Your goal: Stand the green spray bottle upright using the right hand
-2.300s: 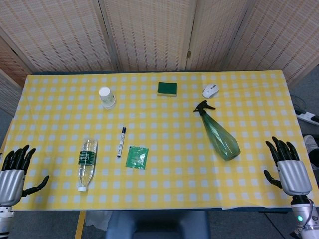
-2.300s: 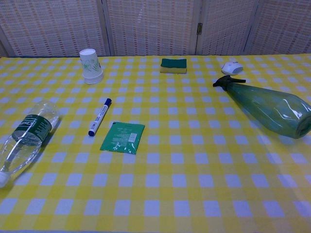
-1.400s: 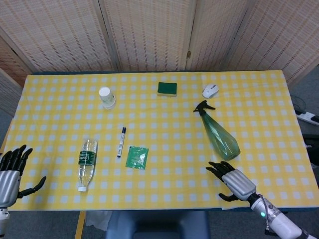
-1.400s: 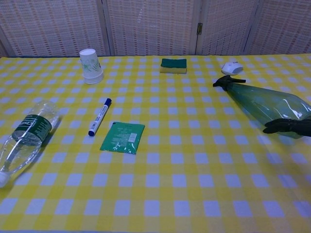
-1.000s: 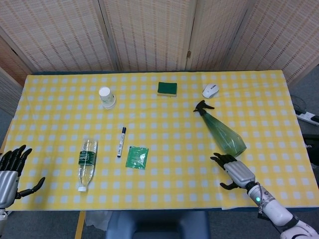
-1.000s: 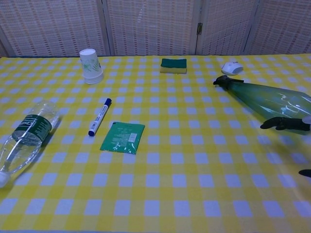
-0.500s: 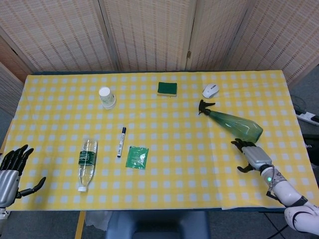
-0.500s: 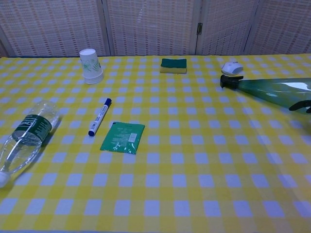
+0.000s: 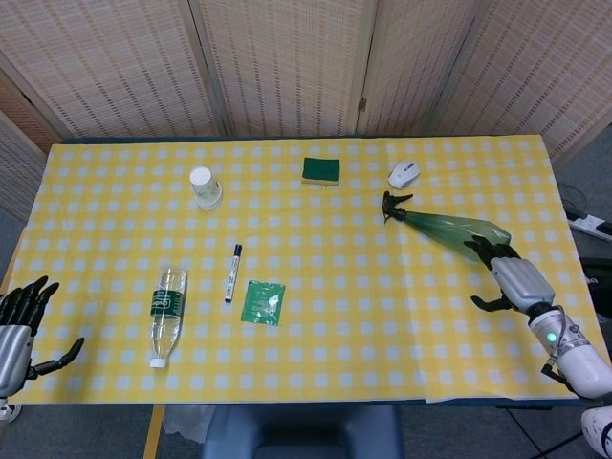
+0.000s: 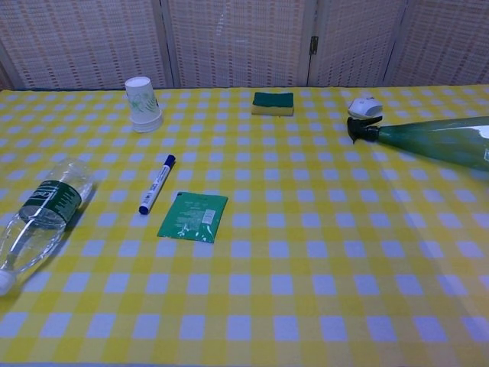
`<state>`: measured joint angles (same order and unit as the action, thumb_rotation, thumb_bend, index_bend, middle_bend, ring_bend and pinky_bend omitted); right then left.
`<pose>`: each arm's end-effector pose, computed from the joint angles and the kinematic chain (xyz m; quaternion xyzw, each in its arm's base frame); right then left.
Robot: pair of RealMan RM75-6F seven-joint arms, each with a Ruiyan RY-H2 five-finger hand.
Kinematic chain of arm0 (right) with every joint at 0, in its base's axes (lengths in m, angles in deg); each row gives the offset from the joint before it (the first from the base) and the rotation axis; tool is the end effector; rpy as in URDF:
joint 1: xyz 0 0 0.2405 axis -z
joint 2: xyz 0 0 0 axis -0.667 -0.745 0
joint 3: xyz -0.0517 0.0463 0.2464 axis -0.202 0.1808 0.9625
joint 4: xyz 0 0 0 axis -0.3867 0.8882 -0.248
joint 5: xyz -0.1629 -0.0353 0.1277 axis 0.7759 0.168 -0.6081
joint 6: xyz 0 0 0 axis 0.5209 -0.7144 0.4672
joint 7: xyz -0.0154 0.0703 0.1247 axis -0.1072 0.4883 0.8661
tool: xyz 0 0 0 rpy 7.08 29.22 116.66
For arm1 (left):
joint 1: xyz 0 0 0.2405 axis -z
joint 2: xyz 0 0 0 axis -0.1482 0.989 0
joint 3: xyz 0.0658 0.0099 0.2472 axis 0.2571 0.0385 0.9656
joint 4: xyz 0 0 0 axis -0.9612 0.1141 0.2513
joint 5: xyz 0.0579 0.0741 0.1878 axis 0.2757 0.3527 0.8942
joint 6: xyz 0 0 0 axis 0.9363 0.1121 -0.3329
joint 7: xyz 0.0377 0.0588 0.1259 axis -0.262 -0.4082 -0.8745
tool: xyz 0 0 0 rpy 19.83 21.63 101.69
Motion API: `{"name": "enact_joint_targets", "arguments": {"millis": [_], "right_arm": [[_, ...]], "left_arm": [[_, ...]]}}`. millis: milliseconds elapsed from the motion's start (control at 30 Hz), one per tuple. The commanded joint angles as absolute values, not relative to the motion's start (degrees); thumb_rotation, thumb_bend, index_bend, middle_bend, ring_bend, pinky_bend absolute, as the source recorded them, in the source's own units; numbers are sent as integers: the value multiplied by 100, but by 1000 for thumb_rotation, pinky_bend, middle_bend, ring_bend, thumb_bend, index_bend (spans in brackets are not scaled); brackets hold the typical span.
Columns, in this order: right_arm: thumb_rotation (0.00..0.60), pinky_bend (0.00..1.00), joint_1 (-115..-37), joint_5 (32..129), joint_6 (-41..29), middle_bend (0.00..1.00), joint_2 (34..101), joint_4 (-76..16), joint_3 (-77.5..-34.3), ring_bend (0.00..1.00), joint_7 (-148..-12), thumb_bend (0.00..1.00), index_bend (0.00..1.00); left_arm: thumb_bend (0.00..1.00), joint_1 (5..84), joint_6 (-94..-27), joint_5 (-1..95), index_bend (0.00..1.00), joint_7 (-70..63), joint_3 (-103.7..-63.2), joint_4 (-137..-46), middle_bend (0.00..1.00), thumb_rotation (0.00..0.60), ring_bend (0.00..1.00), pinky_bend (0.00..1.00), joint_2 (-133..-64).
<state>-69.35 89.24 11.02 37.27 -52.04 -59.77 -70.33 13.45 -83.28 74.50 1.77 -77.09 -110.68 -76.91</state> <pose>-0.2761 -0.2949 0.1563 0.6553 -0.5220 0.2991 0.4568 -0.3087 0.1780 0.1713 -0.5972 -0.3850 -0.4111 0.5711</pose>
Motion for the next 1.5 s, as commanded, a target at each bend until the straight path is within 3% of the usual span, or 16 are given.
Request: {"name": "enact_joint_targets", "arguments": {"millis": [33, 267, 400, 633, 867, 1333, 1400, 1500], "right_arm": [[600, 0, -7045, 8666, 846, 0, 3871, -5297, -5697, 120, -7495, 348, 0], [600, 0, -8158, 6242, 1087, 4, 4467, -5092, -5551, 124, -10072, 348, 0], [600, 0, -8850, 4968, 890, 13, 4904, -4889, -5737, 124, -11347, 348, 0], [600, 0, -9783, 3183, 714, 13, 6018, -3690, -6088, 126, -12937, 348, 0], [600, 0, -10032, 2706, 1033, 13, 6951, -2367, -6223, 123, -13377, 348, 0], [600, 0, -10080, 2401, 1712, 43, 7702, -943, -6123, 132, -13577, 347, 0], [600, 0, -10097, 2439, 1776, 67, 7787, -780, -6110, 152, -13596, 348, 19], [600, 10, -10082, 2671, 1799, 153, 7932, -543, -6063, 210, -13488, 347, 135]], "left_arm": [[309, 1323, -8389, 7515, 0, 205, -7688, -11096, 52, 244, 28, 0, -7669], [309, 1256, -8517, 7564, 0, 432, -7677, -11082, 52, 256, 36, 0, -7578], [309, 1259, -8514, 7600, 0, 575, -7663, -11052, 52, 252, 36, 0, -7538], [309, 1241, -8548, 7560, 0, 835, -7692, -10982, 52, 254, 36, 0, -7481], [309, 1264, -8506, 7570, 0, 959, -7689, -10917, 52, 256, 36, 0, -7475], [309, 1291, -8421, 7469, 0, 1040, -7724, -10872, 52, 257, 36, 0, -7468], [309, 1283, -8437, 7472, 0, 1044, -7724, -10876, 52, 258, 36, 0, -7464], [310, 1275, -8444, 7463, 0, 1060, -7726, -10868, 52, 259, 36, 0, -7458]]}}
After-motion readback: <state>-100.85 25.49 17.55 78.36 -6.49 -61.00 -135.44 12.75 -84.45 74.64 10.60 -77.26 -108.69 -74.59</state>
